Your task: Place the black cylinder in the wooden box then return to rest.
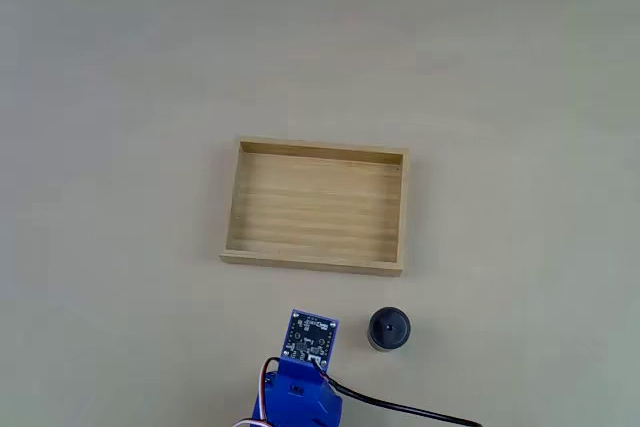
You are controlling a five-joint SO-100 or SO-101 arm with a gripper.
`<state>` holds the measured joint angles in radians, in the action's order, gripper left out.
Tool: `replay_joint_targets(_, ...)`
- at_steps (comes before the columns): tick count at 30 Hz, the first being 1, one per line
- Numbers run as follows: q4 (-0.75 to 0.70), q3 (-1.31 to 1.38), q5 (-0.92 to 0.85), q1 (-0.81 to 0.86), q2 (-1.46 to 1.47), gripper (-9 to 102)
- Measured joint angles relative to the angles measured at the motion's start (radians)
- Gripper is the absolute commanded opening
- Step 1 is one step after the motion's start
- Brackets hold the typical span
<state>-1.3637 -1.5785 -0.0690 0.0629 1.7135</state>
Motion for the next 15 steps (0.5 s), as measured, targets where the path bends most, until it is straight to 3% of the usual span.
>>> replay_joint_targets(15, 0.0, 0.0, 0.0, -0.006, 0.0, 0)
